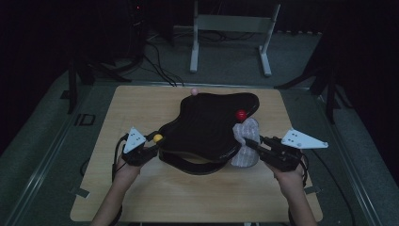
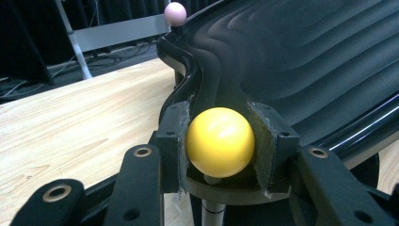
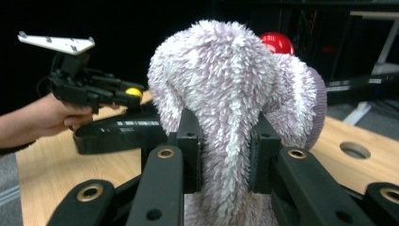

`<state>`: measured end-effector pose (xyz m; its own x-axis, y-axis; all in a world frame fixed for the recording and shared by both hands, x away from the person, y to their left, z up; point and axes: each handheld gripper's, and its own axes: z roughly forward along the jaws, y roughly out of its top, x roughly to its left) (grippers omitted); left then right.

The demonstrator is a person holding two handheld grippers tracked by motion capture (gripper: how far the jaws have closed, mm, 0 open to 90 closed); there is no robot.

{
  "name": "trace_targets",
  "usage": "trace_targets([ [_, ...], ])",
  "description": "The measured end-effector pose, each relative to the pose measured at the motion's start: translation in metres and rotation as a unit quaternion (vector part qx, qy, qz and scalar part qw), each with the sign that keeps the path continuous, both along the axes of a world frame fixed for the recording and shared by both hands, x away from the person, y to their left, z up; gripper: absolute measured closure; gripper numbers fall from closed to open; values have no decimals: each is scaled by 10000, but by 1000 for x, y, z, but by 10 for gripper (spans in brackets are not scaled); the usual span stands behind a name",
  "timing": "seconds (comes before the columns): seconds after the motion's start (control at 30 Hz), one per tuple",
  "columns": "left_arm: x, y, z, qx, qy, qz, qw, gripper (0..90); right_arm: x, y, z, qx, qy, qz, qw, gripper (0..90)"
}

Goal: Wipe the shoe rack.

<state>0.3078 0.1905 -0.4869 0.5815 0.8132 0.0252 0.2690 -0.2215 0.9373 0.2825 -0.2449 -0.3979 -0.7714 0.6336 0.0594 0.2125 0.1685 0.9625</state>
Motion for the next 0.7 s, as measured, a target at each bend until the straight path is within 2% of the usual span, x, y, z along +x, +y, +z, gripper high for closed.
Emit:
trace_targets([
  [0.17,0,0,0,14,6,8,10000,602,5,-1,-14,-27,248,-88,9997,718],
  [0.23,0,0,0,13,11,15,10000,602,4,-5,-13,19,252,-81,9996,717],
  [0.33,0,0,0,8,9,7,10000,602,-1,-12,-5,58,145,-132,9998,716],
  [0.53,0,0,0,9,8,10,10000,602,-15,-24,17,481,-104,-47,9988,716],
  [0.6,0,-1,1,22,14,12,10000,602,-18,-20,19,453,-157,49,9988,716],
  [0.7,0,-1,1,32,19,3,10000,602,-17,-8,17,285,-127,197,9993,716],
])
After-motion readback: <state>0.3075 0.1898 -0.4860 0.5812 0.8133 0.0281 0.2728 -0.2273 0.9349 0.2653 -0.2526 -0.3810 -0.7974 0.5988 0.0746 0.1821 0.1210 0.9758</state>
